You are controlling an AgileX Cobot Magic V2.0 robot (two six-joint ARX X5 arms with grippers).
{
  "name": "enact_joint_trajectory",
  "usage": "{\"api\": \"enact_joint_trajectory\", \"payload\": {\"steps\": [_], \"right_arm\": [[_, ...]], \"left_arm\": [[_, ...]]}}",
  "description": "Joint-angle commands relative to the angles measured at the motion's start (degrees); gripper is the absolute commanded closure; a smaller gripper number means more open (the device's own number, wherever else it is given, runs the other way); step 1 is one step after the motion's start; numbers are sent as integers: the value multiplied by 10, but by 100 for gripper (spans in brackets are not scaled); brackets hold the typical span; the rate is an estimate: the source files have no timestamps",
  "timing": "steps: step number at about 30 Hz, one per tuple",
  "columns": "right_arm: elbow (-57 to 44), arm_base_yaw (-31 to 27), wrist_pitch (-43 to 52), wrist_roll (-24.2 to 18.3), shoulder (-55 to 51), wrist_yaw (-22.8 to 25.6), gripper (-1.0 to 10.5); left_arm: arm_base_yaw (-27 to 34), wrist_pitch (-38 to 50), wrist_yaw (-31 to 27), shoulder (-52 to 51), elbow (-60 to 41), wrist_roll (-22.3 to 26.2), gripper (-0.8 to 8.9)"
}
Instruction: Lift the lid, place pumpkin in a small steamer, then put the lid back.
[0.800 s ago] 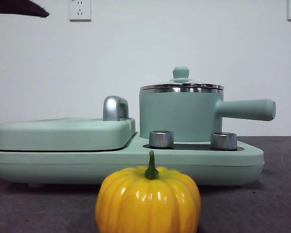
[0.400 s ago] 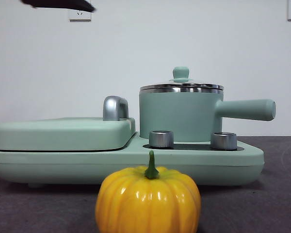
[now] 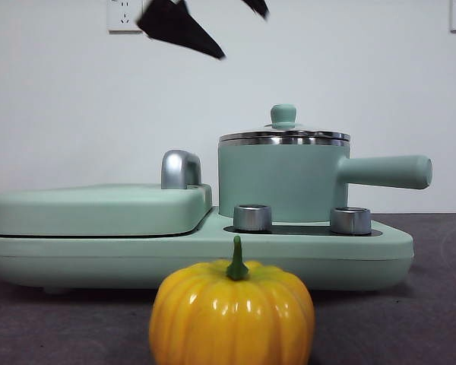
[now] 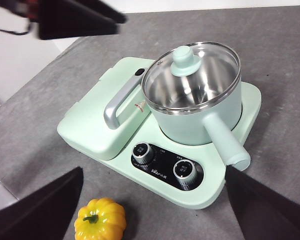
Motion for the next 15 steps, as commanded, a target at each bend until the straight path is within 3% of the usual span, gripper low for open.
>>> {"api": "enact_joint_trajectory", "payload": {"steps": [1,15], "right_arm": [[9,1,5,-5,2,-2,495],[9,1,5,-6,2,-1,495]], "left_arm": [[-19,4,-38,49,43,20,375],[-66,64,-124,159,71,21,400]]}}
